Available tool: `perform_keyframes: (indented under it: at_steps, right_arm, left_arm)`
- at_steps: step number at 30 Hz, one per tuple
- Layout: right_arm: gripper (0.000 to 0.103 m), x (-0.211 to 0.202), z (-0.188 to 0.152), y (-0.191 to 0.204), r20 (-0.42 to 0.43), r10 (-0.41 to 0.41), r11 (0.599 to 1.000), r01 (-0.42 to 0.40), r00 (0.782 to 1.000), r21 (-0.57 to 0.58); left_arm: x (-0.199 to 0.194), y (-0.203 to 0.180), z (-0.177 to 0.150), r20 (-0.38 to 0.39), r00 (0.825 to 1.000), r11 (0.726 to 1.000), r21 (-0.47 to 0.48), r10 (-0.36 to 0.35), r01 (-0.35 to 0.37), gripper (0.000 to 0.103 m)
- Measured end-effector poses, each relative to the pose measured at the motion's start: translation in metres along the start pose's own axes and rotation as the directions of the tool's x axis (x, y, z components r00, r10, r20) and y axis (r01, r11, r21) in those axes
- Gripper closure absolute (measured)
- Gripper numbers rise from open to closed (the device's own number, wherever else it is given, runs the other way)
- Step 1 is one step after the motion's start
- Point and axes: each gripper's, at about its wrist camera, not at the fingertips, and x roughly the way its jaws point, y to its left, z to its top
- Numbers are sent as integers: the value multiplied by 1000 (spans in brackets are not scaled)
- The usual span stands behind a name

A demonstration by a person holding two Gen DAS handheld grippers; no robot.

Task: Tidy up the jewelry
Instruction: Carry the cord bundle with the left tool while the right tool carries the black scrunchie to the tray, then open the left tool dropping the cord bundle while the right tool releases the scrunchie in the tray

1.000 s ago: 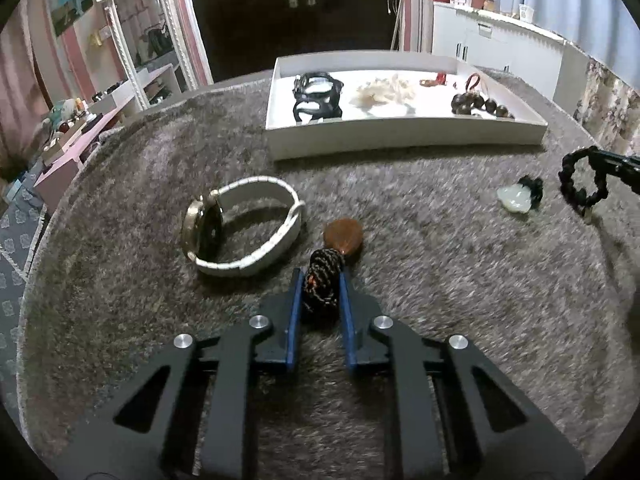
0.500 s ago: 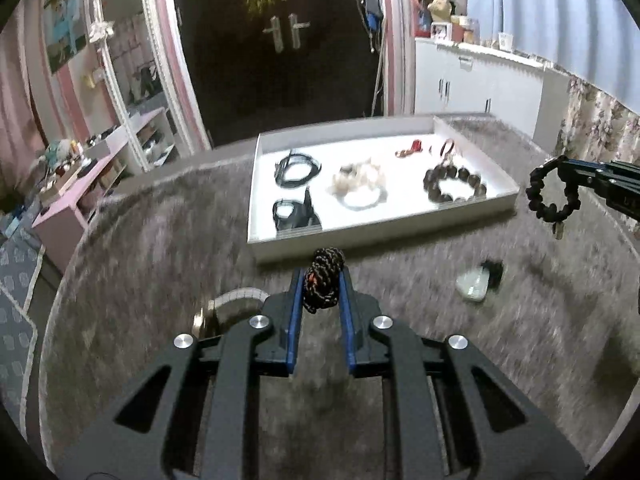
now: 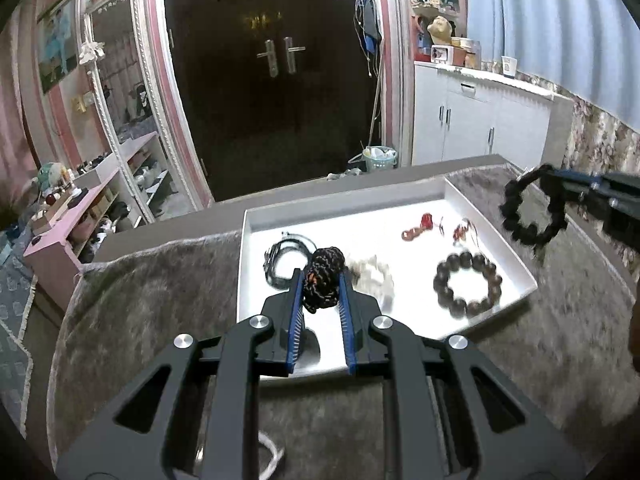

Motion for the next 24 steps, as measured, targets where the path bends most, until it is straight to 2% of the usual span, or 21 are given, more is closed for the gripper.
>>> perform_keyframes:
  at_steps: [5, 11, 15, 24]
  right_arm:
    - [95, 36, 8, 7, -30, 43, 999, -43, 999, 14]
    - [95, 67, 8, 15, -64, 82, 996, -81, 995, 26]
    - [95, 89, 4, 17, -95, 92, 995, -88, 991, 40]
    - [95, 128, -16, 11, -176, 74, 996, -65, 982, 55]
  left_arm:
    - [29, -6, 12, -22, 999, 999, -22, -42, 41, 88]
    - [63, -14, -2, -79, 995, 998, -27, -62, 60, 88]
    - [75, -23, -15, -109, 991, 997, 4, -77, 78, 88]
    - [93, -22, -30, -165, 982, 996, 1, -92, 94, 88]
